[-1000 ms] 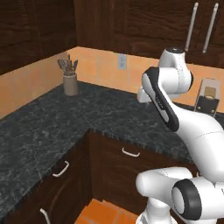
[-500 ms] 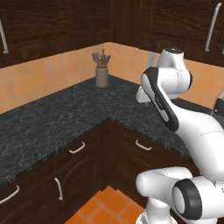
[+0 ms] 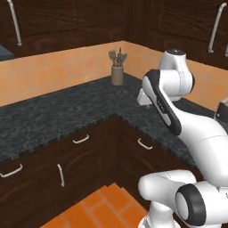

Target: Take a straw from the drawer in front and place it inside the glass cup on the dining counter.

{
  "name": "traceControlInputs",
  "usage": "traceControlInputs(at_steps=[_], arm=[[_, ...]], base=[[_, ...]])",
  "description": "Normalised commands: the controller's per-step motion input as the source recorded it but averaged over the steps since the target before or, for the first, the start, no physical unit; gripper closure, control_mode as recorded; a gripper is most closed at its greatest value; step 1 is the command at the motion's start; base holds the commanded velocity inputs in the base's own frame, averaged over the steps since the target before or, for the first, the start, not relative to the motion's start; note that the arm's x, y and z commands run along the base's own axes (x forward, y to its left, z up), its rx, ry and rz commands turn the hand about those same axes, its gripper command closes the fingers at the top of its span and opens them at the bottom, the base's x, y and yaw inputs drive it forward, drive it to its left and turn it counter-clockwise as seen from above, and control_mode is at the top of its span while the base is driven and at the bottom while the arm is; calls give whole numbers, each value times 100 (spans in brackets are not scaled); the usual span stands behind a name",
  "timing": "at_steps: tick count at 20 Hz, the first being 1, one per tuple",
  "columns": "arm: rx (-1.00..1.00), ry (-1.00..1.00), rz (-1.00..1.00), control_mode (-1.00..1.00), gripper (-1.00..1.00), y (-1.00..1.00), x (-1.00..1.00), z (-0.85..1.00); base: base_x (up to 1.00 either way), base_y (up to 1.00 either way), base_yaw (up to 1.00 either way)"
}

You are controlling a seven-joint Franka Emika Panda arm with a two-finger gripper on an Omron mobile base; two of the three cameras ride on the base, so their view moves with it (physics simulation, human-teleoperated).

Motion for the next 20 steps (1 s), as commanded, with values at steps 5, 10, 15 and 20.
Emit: traceControlInputs(at_steps=[5,10,15,20], arm=[[0,0,0,100,-100,0,0,0],[0,0,0,100,-100,0,0,0],[0,0,0,100,-100,0,0,0],[-1,0,16,-100,-100,-35,12,-47]], base=[[-9,-56,28],[-14,-40,30],[-2,-31,25],[1,-9,4]])
